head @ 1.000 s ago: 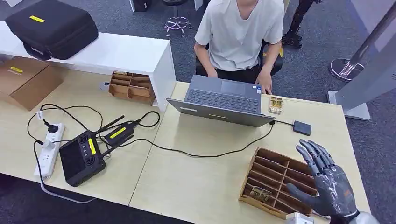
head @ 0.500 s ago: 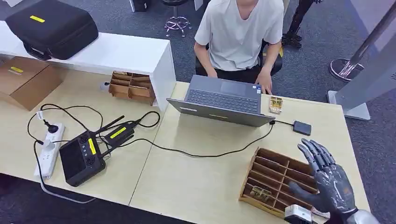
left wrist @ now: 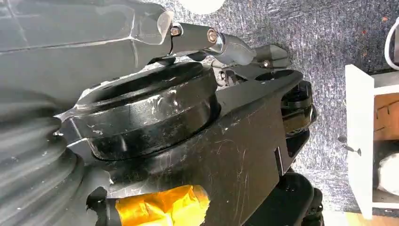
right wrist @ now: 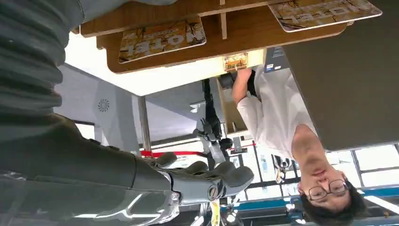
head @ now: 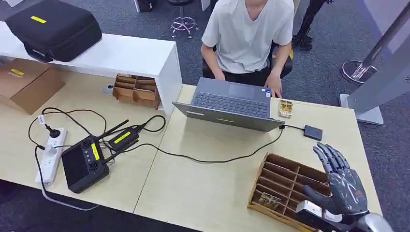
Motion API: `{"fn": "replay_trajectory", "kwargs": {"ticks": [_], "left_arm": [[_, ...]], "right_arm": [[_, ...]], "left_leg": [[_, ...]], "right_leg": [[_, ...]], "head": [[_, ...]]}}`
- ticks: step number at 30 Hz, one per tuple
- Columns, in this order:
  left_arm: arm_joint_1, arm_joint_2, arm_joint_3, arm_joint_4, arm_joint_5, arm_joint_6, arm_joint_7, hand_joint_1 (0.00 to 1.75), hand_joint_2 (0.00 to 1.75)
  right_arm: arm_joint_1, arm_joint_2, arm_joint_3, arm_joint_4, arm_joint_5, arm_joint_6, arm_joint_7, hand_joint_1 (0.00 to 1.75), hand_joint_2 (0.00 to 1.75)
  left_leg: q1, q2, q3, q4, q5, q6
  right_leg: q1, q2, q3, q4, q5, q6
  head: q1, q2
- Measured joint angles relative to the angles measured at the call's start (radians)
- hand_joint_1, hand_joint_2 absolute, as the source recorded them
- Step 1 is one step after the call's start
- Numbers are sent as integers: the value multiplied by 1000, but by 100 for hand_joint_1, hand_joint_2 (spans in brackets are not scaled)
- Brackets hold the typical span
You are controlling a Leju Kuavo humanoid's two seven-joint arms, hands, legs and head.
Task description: Pass the card to the sensor for recognition and then transmit it.
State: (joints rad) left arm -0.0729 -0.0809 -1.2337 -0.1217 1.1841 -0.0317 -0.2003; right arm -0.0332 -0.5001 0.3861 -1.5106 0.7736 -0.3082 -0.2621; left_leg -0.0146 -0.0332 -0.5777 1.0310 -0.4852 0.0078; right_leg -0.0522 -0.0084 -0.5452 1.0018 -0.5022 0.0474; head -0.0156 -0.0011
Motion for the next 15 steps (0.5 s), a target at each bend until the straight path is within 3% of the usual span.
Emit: {"fn": "replay_trajectory", "kwargs": {"ticks": [15], "left_arm": [[0, 0, 0, 0, 0, 0, 0, 0, 175]], "right_arm": [[-1, 8, -4, 18, 0, 0, 0, 0, 175]], "left_leg": [[0, 0, 0, 0, 0, 0]], "right_leg": [[0, 0, 0, 0, 0, 0]], "head": [[0, 0]]}}
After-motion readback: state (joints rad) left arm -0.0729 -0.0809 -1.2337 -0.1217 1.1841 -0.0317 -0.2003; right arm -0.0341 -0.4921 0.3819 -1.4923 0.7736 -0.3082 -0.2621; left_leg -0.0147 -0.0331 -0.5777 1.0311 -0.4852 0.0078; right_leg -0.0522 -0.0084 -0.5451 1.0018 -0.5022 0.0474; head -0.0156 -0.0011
